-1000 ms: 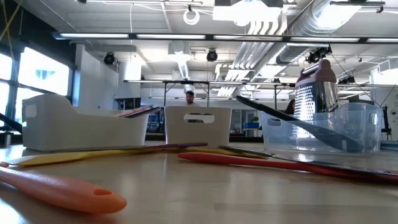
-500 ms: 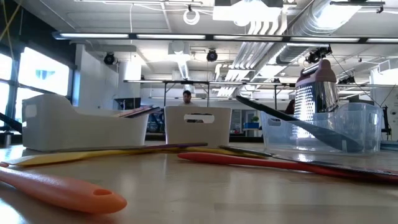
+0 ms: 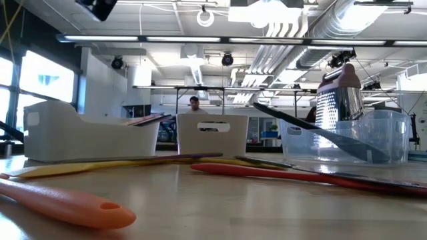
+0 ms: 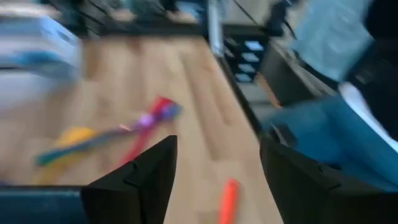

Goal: Pick & Place Kitchen Items
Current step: Put the orange spatula into the right white bin

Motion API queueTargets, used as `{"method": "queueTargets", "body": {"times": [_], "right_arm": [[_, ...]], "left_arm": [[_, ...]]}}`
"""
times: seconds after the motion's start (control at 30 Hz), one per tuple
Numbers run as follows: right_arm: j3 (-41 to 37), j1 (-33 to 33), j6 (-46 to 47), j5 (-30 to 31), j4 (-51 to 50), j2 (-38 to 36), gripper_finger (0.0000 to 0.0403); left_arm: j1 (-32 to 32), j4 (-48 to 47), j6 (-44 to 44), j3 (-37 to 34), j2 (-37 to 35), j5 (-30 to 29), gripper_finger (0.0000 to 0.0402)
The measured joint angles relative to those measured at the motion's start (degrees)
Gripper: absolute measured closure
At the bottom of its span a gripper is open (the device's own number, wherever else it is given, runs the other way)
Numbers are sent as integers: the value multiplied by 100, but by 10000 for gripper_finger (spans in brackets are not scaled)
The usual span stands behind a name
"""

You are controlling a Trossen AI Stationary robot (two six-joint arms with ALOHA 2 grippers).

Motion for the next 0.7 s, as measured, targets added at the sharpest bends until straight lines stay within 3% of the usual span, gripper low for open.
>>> {"method": "queueTargets", "body": {"times": [0.13,0.43,0.57,0.7], "right_arm": [[0,0,0,1,-1,0,319],[-2,0,2,1,1,1,319],[-2,0,2,1,1,1,319],[-2,0,2,1,-3,1,319]], "left_arm": [[-229,-397,-176,542,574,92,180],[-500,-4015,-402,2537,1990,-75,200],[-500,-4917,-276,3145,2559,359,202],[-500,-5272,-260,3230,2943,722,202]]}}
